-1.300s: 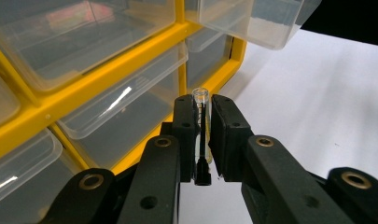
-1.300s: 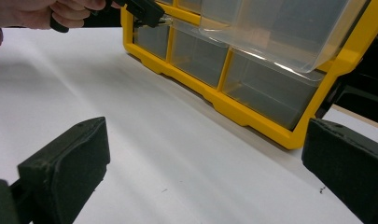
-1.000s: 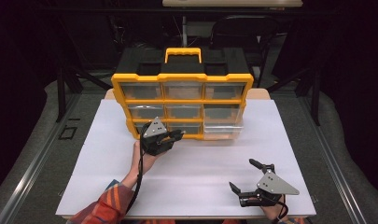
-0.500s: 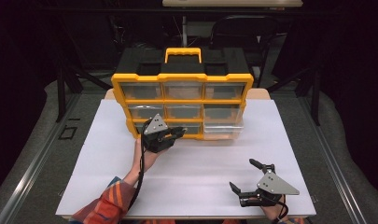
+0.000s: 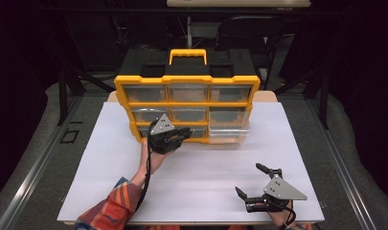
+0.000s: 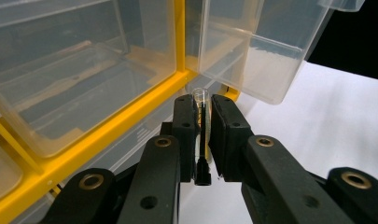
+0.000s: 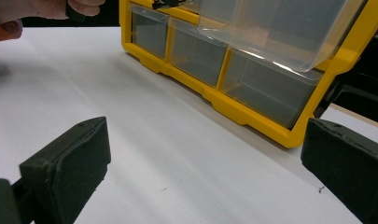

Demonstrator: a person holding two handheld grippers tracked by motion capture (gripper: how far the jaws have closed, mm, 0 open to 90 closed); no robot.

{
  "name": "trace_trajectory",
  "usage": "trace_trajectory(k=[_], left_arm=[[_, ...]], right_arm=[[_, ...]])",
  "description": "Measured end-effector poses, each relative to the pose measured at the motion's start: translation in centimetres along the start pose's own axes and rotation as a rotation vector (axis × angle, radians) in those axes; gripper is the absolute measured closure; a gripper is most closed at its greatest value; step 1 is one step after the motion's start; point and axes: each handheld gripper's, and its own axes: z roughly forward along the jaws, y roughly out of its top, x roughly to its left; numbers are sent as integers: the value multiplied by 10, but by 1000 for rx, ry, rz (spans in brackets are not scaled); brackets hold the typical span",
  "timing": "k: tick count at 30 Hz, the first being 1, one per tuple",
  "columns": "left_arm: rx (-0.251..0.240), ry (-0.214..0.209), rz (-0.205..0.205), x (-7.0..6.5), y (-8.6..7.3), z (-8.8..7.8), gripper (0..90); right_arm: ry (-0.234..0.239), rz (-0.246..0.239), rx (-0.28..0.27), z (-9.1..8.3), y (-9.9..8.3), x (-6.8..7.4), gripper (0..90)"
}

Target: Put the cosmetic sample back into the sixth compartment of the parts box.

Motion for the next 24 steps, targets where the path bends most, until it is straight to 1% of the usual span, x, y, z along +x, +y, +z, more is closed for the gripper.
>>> trace_trajectory(k=[1,17,24], left_arm=[[-2,0,6,0,1,0,802],[-40,0,16,-2,18,-1,802],[-57,0,26,-3,28,-3,802]], right_arm=[[0,0,0,0,0,0,8],[1,3,0,0,0,0,8],[0,3,2,0,0,0,8]])
